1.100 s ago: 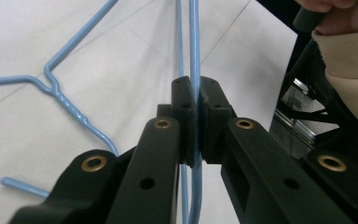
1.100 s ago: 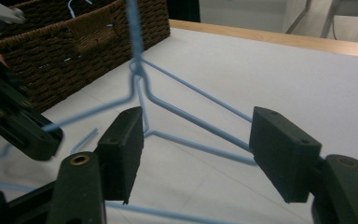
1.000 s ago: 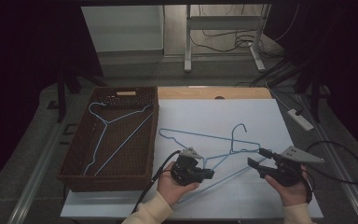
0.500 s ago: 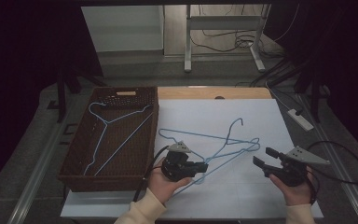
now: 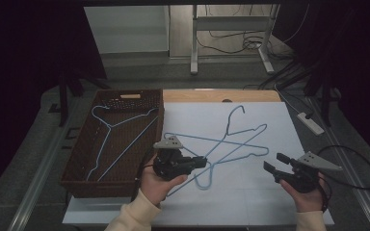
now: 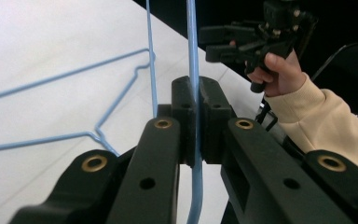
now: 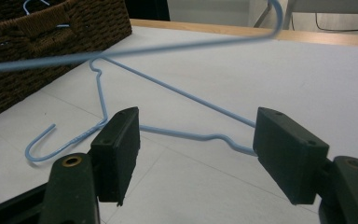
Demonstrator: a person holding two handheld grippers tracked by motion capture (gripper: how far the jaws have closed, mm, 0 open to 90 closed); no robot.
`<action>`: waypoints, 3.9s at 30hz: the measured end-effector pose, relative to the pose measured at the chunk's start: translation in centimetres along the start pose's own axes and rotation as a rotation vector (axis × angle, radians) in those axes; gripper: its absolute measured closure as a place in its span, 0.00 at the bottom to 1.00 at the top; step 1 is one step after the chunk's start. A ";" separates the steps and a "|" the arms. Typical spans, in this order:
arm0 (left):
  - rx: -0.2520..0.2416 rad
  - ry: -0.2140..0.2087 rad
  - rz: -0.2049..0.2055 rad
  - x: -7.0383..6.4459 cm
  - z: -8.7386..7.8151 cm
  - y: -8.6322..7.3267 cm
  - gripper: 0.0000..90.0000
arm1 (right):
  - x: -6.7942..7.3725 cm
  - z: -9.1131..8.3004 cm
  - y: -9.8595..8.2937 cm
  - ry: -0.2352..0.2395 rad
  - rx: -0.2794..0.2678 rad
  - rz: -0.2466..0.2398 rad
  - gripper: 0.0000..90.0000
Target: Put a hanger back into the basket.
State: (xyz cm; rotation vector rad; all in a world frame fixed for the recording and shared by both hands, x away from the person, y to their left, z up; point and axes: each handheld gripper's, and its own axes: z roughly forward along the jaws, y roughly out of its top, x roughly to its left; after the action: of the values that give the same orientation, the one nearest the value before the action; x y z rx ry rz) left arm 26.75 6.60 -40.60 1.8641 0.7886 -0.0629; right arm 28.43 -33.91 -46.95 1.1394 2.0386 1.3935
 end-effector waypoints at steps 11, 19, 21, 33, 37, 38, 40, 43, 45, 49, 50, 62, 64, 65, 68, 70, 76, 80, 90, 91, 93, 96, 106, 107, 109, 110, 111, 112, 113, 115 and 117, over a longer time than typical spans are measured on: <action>-0.082 0.065 0.004 1.7 -5.4 1.2 0.96 | 0.0 0.4 -0.2 0.002 0.029 -0.012 0.36; -0.137 0.122 -0.019 3.4 -8.8 1.1 0.96 | 0.0 0.5 -0.3 0.006 0.043 -0.011 0.36; -0.145 0.136 -0.026 3.8 -9.6 0.9 0.96 | 0.0 0.6 -0.3 0.008 0.046 -0.014 0.36; -0.186 0.242 -0.059 6.4 -15.1 -0.5 0.96 | 0.0 0.8 -0.4 0.003 0.061 -0.023 0.36; -0.194 0.270 -0.080 7.3 -16.8 -1.3 0.96 | 0.1 0.9 -0.4 0.002 0.067 -0.028 0.36; -0.193 0.280 -0.088 7.5 -17.3 -1.5 0.96 | 0.1 1.0 -0.4 0.002 0.068 -0.028 0.36; -0.187 0.292 -0.094 7.8 -17.7 -1.8 0.96 | 0.1 1.0 -0.4 0.002 0.070 -0.029 0.36; -0.180 0.315 -0.105 8.5 -18.5 -2.3 0.96 | 0.1 1.0 -0.4 0.001 0.072 -0.031 0.36; -0.178 0.324 -0.111 8.8 -18.9 -2.5 0.96 | 0.2 1.0 -0.4 0.000 0.072 -0.031 0.36; -0.174 0.342 -0.134 9.6 -19.7 -3.1 0.96 | 0.2 1.0 -0.4 -0.002 0.074 -0.032 0.36; -0.173 0.347 -0.140 9.8 -19.9 -3.3 0.96 | 0.2 1.1 -0.5 -0.002 0.076 -0.030 0.36; -0.138 0.377 -0.175 11.3 -20.5 -4.5 0.96 | 0.3 1.3 -0.5 -0.005 0.090 -0.039 0.36; -0.129 0.380 -0.178 11.5 -20.4 -4.6 0.96 | 0.4 1.3 -0.5 -0.005 0.091 -0.041 0.36; -0.127 0.375 -0.183 11.7 -20.3 -4.7 0.96 | 0.4 1.3 -0.5 -0.005 0.091 -0.041 0.36; -0.129 0.362 -0.195 12.0 -20.2 -4.9 0.96 | 0.3 1.3 -0.5 -0.008 0.092 -0.041 0.36; -0.135 0.367 -0.194 12.0 -20.4 -4.9 0.96 | 0.3 1.3 -0.5 -0.008 0.093 -0.043 0.36; -0.133 0.380 -0.194 12.0 -21.3 -5.2 0.96 | 0.3 1.3 -0.5 -0.009 0.092 -0.042 0.36; -0.105 0.387 -0.207 12.4 -21.1 -5.5 0.96 | 0.3 1.4 -0.6 -0.009 0.097 -0.046 0.37; -0.008 0.370 -0.230 14.4 -18.4 -5.2 0.96 | 0.4 1.5 -0.6 -0.008 0.102 -0.048 0.37; -0.001 0.370 -0.233 14.6 -18.2 -5.1 0.96 | 0.4 1.5 -0.6 -0.009 0.103 -0.048 0.36; 0.018 0.373 -0.246 15.2 -17.7 -5.0 0.96 | 0.3 1.5 -0.6 -0.009 0.101 -0.047 0.37; 0.046 0.381 -0.260 15.9 -17.0 -5.2 0.96 | 0.4 1.5 -0.6 -0.008 0.101 -0.049 0.37; 0.097 0.419 -0.325 17.7 -16.8 -6.0 0.96 | 0.3 1.6 -0.6 -0.009 0.103 -0.049 0.37; 0.120 0.443 -0.337 17.9 -16.8 -6.1 0.96 | 0.4 1.6 -0.6 -0.009 0.103 -0.049 0.37; 0.135 0.463 -0.342 18.0 -16.8 -6.1 0.96 | 0.4 1.6 -0.6 -0.009 0.104 -0.051 0.37; 0.150 0.486 -0.348 18.2 -16.8 -6.2 0.96 | 0.4 1.6 -0.6 -0.009 0.105 -0.052 0.37; 0.164 0.508 -0.367 18.5 -16.8 -6.3 0.96 | 0.4 1.6 -0.6 -0.009 0.105 -0.052 0.37; 0.171 0.521 -0.373 18.6 -16.8 -6.4 0.95 | 0.4 1.6 -0.6 -0.010 0.105 -0.052 0.37; 0.184 0.539 -0.373 18.8 -16.8 -6.4 0.95 | 0.4 1.6 -0.6 -0.010 0.105 -0.052 0.37; 0.197 0.564 -0.372 18.9 -16.7 -6.5 0.91 | 0.4 1.6 -0.6 -0.010 0.106 -0.053 0.37; 0.197 0.584 -0.362 19.0 -16.6 -6.5 0.78 | 0.4 1.6 -0.6 -0.010 0.106 -0.053 0.37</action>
State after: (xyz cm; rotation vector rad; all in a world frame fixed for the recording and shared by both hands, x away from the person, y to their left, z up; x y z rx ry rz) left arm 32.87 31.29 -46.04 1.9212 1.5669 0.1910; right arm 29.10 -32.79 -48.07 1.1246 2.1420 1.2653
